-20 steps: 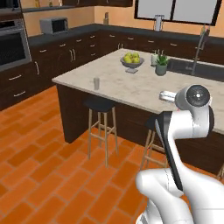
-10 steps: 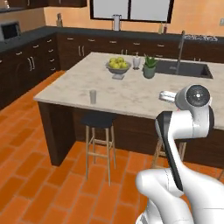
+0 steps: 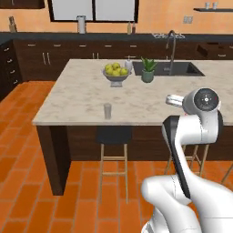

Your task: Take a straw from the drawer in front and place it inside the glass cup on the dining counter.

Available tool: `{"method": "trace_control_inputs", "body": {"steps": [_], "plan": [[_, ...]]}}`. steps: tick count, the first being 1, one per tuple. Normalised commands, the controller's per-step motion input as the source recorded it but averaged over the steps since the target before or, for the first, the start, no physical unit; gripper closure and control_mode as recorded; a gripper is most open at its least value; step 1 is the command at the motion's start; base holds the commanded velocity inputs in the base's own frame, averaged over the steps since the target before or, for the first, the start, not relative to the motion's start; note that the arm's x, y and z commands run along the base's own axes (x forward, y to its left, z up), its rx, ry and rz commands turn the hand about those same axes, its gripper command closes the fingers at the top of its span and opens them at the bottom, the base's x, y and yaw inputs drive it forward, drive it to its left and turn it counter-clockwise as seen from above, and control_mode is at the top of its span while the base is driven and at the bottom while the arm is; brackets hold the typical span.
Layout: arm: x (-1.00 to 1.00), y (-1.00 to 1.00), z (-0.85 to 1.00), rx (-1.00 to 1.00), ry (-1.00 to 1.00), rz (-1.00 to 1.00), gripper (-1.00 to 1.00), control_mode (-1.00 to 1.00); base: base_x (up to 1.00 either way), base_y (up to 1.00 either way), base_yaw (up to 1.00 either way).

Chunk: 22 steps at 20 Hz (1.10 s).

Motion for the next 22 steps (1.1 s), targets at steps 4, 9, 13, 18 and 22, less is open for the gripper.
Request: {"method": "trace_control_inputs", "body": {"steps": [4,9,13,18,22], "plan": [[0.0,0.0,0.0,0.0,0.0,0.0,1.0,1.0,0.63,0.68,-0.36],[0.0,0.0,0.0,0.0,0.0,0.0,1.0,1.0,0.88,0.52,-0.19],[0.0,0.0,0.0,0.0,0.0,0.0,1.0,1.0,0.94,0.59,-0.04],[0.0,0.0,0.0,0.0,0.0,0.0,1.0,1.0,1.0,0.26,0.0],[0.17,0.0,0.06,0.0,0.0,0.0,1.0,-1.0,0.72,0.08,0.0]]}}
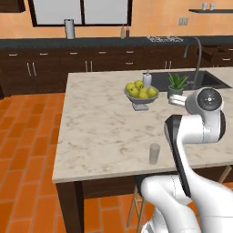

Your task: Take a straw from the drawer in front and place it inside the glass cup on the dining counter.

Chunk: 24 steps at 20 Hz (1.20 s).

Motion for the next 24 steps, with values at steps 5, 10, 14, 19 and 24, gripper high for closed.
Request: {"method": "trace_control_inputs", "body": {"steps": [5,10,14,19,24], "plan": [[0.04,-0.01,0.28,0.01,-0.13,0.28,1.0,-1.0,0.0,0.0,0.0],[0.01,-0.16,0.15,0.07,-0.25,0.74,1.0,-1.0,0.0,0.0,0.0],[0.0,-0.14,0.14,0.12,-0.23,0.76,1.0,-1.0,0.0,0.0,0.0],[0.0,0.01,0.07,0.13,-0.18,0.69,1.0,-1.0,0.0,0.0,0.0],[-0.09,0.33,0.0,0.07,-0.11,0.54,1.0,-1.0,0.0,0.0,0.0]]}}
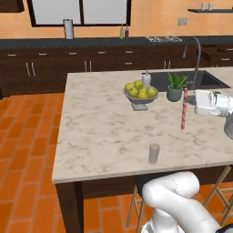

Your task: Take a straw from the drawer in front and place it inside the glass cup on the dining counter.

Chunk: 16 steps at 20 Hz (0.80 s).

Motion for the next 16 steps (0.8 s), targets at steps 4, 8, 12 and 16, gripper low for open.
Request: {"method": "trace_control_inputs", "body": {"steps": [4,8,12,16], "plan": [[-0.33,0.09,-0.02,0.08,-0.07,0.43,1.0,-1.0,0.0,0.0,0.0],[-0.21,0.15,-0.19,0.09,0.0,0.35,1.0,-1.0,0.0,0.0,0.0],[-0.02,0.36,-0.07,0.09,-0.03,0.22,1.0,-1.0,0.0,0.0,0.0],[0.15,0.13,-0.01,0.04,-0.08,0.05,1.0,-1.0,0.0,0.0,0.0]]}}
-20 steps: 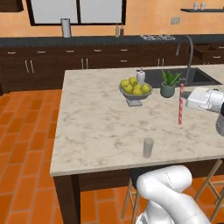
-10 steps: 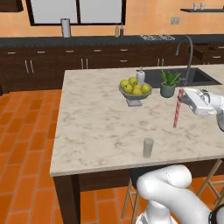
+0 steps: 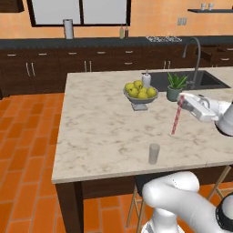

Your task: Take a straw from the drawer in front and place it inside the glass cup on the dining counter.

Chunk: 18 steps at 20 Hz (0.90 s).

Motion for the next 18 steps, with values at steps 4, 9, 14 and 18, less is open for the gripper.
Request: {"method": "trace_control_inputs", "body": {"steps": [4,9,14,18], "plan": [[0.04,0.08,-0.23,0.0,-0.04,0.0,1.0,-1.0,0.0,0.0,0.0],[0.0,0.17,-0.43,0.0,0.0,0.0,1.0,-1.0,0.0,0.0,0.0],[0.03,0.12,-0.3,0.0,0.0,0.0,1.0,-1.0,0.0,0.0,0.0],[0.14,0.01,-0.21,0.0,0.0,0.0,1.0,-1.0,0.0,0.0,0.0]]}}
